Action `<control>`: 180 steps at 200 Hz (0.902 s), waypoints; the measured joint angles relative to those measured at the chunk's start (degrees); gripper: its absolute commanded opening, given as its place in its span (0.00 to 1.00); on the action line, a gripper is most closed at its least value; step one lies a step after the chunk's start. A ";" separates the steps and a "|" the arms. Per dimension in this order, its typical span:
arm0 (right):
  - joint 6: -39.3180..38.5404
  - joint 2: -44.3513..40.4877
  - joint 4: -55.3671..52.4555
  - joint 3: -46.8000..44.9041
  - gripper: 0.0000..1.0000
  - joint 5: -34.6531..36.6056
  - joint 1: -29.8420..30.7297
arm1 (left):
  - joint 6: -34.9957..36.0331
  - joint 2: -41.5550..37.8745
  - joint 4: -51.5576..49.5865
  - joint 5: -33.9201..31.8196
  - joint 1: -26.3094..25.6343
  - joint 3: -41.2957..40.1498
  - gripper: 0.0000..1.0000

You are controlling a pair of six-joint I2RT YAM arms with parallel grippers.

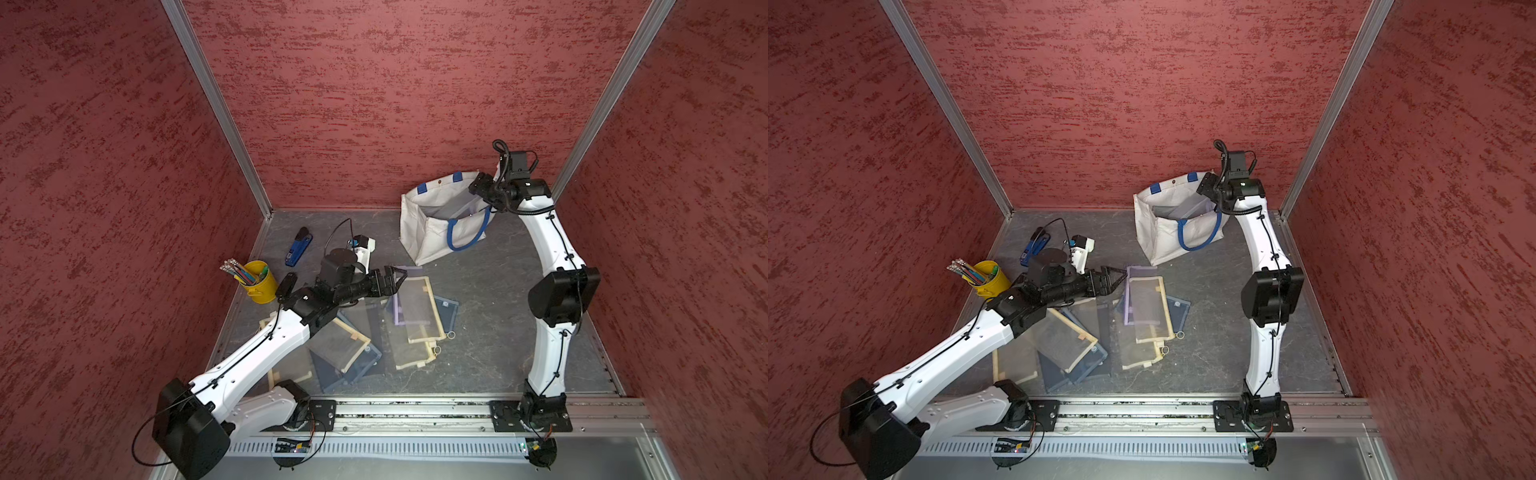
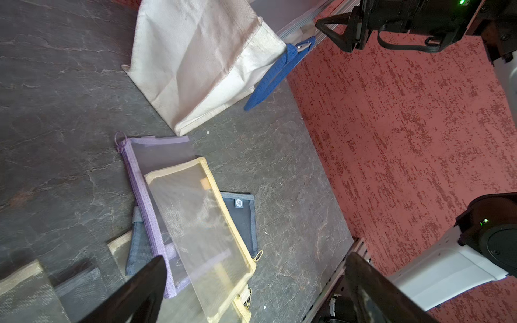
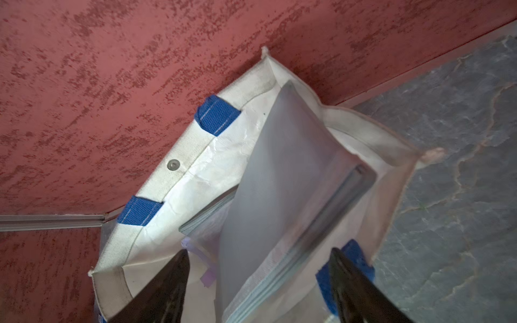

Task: Put the pencil pouch into the canvas bag
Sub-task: Place the pencil pouch in the canvas bag.

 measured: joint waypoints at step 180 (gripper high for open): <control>-9.57 11.15 -7.04 19.67 0.51 -1.57 -3.26 | 0.28 0.52 -1.42 -1.31 -0.74 0.24 1.00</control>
